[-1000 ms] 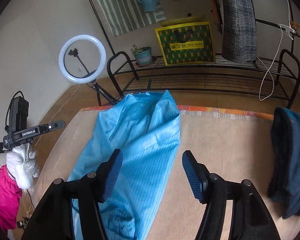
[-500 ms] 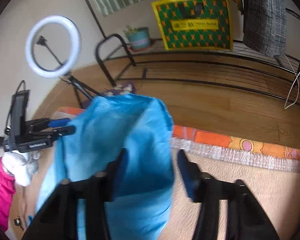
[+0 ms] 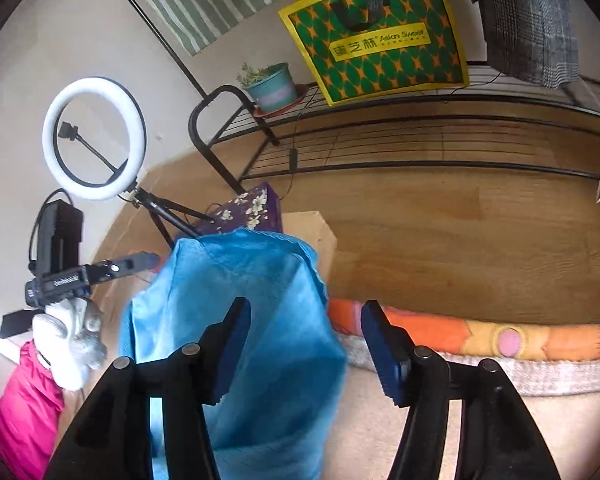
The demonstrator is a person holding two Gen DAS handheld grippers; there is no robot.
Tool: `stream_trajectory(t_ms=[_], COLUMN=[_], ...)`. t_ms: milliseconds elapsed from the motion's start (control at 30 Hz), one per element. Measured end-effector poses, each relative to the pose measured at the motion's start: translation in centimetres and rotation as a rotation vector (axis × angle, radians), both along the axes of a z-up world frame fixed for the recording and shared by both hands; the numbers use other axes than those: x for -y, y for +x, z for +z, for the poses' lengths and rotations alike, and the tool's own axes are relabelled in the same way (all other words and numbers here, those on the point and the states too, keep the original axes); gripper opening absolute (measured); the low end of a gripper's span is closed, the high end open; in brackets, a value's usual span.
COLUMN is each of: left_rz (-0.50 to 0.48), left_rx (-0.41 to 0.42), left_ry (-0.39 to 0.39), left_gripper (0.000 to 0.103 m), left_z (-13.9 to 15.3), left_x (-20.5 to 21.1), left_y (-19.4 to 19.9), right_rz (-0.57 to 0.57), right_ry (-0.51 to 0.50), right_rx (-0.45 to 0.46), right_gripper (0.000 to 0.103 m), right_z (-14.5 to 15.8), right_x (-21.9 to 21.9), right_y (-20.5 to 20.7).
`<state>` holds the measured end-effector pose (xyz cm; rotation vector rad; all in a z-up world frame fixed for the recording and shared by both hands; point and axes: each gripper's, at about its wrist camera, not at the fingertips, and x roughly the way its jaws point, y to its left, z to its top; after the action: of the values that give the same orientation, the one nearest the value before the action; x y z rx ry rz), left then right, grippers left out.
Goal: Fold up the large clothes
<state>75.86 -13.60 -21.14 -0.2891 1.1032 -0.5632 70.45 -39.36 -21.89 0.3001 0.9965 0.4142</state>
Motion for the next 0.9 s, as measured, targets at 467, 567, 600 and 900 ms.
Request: stream_trajectory(t_ms=[467,567,600,900], left_rz=[0.055,0.046,0.038,0.015], left_rx=[0.060,0.108,0.128,0.240], left_ry=[-0.010,-0.046,-0.055,-0.105], left_gripper=[0.001,0.001,0.001,0.000], left_z=[0.0,2.9,4.1,12.1], left_x=[1.4,0.5,0.2,-2.4], left_y=[-0.8,-2.2,-3.0,-12.7], right_rz=[0.085,0.070,0.068,0.037], right_ry=[-0.209,-0.181,-0.167,-0.011], right_rx=[0.057,0.099,0.112,0.213], right_gripper=[0.001,0.000,0.000,0.000], right_z=[0.8,3.1,3.8,11.6], right_x=[-5.9,-5.5,-5.4,-4.7], right_y=[0.3,-0.9,-1.4,-8.8])
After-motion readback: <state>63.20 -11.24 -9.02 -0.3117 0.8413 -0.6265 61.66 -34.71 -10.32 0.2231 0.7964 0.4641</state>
